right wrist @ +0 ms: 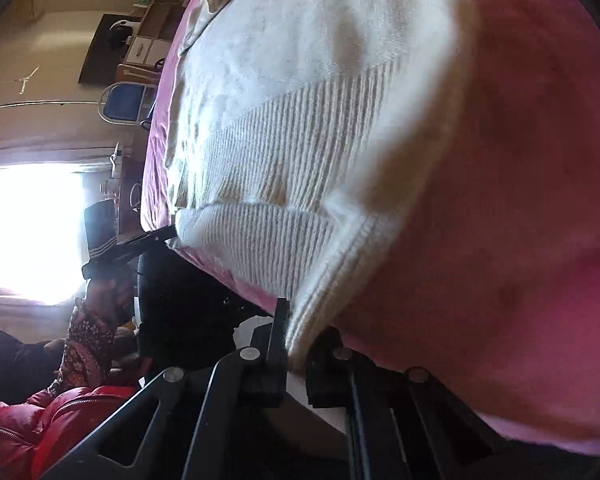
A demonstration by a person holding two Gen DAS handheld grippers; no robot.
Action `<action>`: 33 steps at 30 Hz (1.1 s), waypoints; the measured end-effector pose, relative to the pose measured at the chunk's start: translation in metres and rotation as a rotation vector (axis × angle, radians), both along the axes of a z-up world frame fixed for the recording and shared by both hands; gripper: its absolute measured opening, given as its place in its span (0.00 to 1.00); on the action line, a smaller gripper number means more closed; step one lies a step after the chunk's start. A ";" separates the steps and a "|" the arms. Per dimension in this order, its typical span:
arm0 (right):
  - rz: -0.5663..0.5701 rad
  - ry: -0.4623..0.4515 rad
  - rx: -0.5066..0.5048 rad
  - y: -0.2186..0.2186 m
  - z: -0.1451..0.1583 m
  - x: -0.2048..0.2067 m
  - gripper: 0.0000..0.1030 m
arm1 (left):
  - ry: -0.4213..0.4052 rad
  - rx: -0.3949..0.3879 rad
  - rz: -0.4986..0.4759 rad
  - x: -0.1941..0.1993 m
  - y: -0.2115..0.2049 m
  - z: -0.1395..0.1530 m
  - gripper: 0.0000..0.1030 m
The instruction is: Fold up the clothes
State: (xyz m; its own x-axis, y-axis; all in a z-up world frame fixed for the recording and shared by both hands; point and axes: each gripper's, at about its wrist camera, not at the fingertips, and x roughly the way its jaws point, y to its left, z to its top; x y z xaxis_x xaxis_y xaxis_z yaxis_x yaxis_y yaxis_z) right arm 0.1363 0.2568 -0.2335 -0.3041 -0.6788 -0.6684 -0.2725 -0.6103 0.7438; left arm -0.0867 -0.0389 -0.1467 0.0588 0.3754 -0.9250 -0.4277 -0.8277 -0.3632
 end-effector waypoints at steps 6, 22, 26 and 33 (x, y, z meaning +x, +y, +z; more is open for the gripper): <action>-0.091 -0.008 0.052 0.038 0.023 0.020 0.03 | -0.013 -0.004 -0.015 0.002 -0.013 -0.003 0.02; -0.244 -0.004 0.070 0.092 0.017 0.014 0.26 | 0.027 0.165 0.172 -0.048 -0.012 0.004 0.56; -0.258 -0.042 -0.001 0.090 -0.003 0.000 0.27 | -0.018 0.182 0.157 -0.059 -0.020 -0.012 0.65; -0.265 -0.030 -0.117 0.078 -0.016 -0.021 0.30 | -0.002 0.176 0.072 -0.040 -0.002 -0.005 0.71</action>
